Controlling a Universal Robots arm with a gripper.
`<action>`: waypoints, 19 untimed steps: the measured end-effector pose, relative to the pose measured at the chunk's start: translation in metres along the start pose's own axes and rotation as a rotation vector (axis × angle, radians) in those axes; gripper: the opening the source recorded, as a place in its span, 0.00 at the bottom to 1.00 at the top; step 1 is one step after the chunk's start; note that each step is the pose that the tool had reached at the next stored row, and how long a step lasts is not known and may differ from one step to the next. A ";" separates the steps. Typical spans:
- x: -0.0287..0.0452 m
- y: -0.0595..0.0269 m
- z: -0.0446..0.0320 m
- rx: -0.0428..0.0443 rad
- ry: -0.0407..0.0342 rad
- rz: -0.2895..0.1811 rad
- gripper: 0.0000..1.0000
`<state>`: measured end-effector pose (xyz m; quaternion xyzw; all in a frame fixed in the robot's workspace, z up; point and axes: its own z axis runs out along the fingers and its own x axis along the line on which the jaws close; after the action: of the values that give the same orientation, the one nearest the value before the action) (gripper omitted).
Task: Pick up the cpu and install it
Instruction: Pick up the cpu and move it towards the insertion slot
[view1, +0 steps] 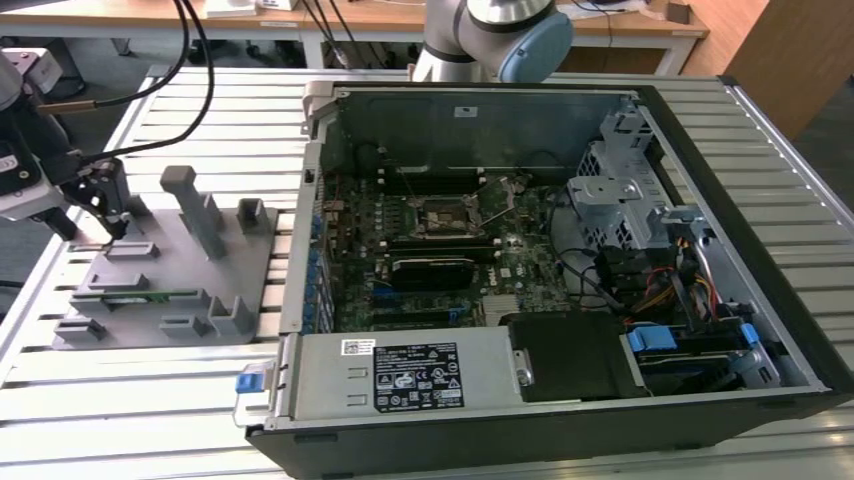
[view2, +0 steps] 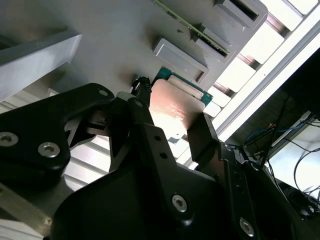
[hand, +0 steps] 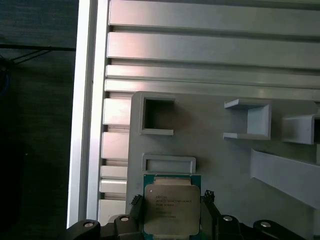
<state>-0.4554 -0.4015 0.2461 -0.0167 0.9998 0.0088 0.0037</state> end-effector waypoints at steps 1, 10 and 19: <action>0.0000 0.0000 -0.0007 0.0002 0.0003 0.000 0.54; 0.0001 0.0001 -0.0078 0.0000 -0.0003 0.000 0.54; 0.0003 0.0003 -0.0146 0.0000 -0.0008 0.000 0.54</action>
<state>-0.4558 -0.4014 0.2606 -0.0167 0.9998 0.0088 0.0042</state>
